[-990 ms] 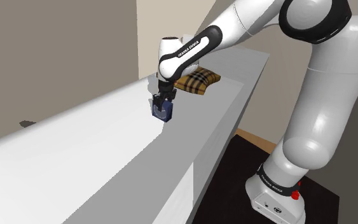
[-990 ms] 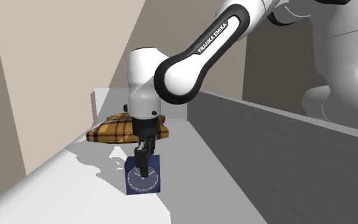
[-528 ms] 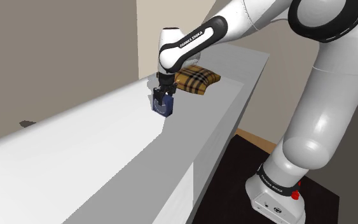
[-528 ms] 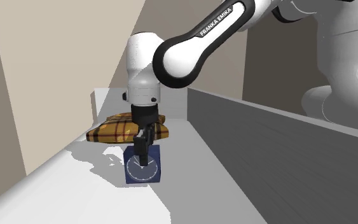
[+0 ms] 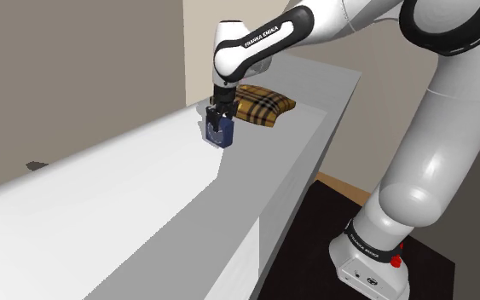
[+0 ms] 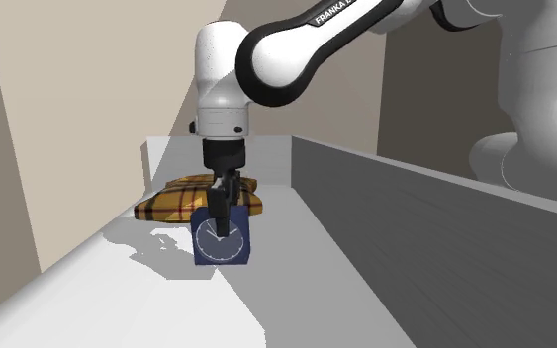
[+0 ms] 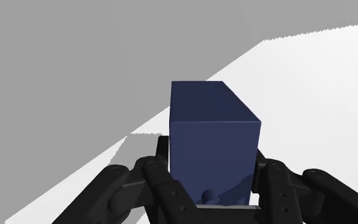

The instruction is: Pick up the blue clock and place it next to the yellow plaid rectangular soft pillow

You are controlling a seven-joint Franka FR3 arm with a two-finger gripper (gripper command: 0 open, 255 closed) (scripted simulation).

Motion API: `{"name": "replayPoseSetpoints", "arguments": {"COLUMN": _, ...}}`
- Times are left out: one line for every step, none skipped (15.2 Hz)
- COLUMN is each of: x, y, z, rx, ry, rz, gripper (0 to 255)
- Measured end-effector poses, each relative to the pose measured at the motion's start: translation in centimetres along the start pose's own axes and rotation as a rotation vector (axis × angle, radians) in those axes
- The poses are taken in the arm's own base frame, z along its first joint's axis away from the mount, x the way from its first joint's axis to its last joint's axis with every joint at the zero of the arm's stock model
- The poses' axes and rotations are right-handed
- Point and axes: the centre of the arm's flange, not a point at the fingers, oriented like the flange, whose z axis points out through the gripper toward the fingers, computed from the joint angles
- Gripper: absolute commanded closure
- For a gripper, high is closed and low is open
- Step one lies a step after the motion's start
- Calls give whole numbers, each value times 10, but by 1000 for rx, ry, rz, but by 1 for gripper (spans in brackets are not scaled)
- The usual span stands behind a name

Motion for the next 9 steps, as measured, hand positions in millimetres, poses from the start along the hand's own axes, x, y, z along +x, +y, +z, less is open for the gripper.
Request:
{"name": "replayPoseSetpoints", "arguments": {"x": 0, "y": 0, "z": -6, "rx": 0, "ry": 0, "rz": 0, "gripper": 255}}
{"name": "replayPoseSetpoints", "arguments": {"x": 0, "y": -1, "z": -11, "rx": 0, "ry": 0, "rz": 0, "gripper": 255}}
{"name": "replayPoseSetpoints", "arguments": {"x": -1, "y": -1, "z": -17, "rx": 0, "ry": 0, "rz": 0, "gripper": 255}}
{"name": "replayPoseSetpoints", "arguments": {"x": -1, "y": -1, "z": -23, "rx": 0, "ry": 0, "rz": 0, "gripper": 255}}
{"name": "replayPoseSetpoints", "arguments": {"x": 0, "y": -1, "z": -29, "rx": 0, "ry": 0, "rz": 0, "gripper": 255}}
{"name": "replayPoseSetpoints", "arguments": {"x": -1, "y": -1, "z": -33, "rx": 0, "ry": 0, "rz": 0, "gripper": 255}}
{"name": "replayPoseSetpoints", "arguments": {"x": -1, "y": -1, "z": -39, "rx": 0, "ry": 0, "rz": 0, "gripper": 255}}
{"name": "replayPoseSetpoints", "arguments": {"x": -1, "y": -1, "z": -44, "rx": 0, "ry": 0, "rz": 0, "gripper": 255}}
{"name": "replayPoseSetpoints", "arguments": {"x": -1, "y": -1, "z": -49, "rx": 0, "ry": 0, "rz": 0, "gripper": 255}}
